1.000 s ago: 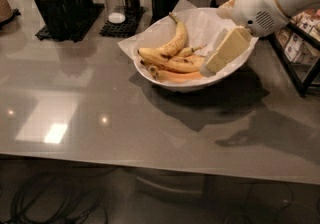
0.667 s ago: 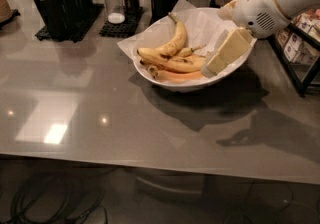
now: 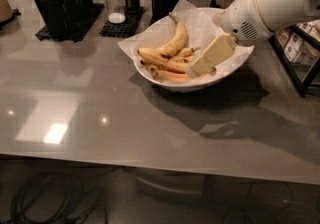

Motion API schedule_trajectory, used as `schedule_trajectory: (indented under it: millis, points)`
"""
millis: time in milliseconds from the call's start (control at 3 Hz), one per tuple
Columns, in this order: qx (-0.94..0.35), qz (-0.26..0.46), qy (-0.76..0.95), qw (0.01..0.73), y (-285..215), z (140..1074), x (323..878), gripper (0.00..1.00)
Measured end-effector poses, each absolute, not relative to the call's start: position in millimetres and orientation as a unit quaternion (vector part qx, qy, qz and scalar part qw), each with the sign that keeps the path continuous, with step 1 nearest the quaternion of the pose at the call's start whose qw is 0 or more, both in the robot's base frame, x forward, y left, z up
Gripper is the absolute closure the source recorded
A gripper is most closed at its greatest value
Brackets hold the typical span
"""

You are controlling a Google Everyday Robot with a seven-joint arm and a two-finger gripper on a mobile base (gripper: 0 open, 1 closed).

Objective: Pick banana from white bowl

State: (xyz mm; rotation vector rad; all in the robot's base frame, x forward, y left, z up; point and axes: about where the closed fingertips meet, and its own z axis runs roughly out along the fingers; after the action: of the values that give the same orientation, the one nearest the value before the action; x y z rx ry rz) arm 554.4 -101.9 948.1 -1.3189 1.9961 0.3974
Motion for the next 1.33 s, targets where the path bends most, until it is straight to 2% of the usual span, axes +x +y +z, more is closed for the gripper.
schedule_trajectory:
  millis: [333, 667, 1000, 1333]
  points:
    - [-0.505, 0.149, 0.770, 0.360, -101, 951, 559, 0.00]
    - [-0.505, 0.149, 0.770, 0.359, -101, 951, 559, 0.18]
    - [-0.504, 0.164, 0.767, 0.362, -91, 941, 563, 0.26]
    - [-0.517, 0.192, 0.752, 0.361, -64, 924, 576, 0.20]
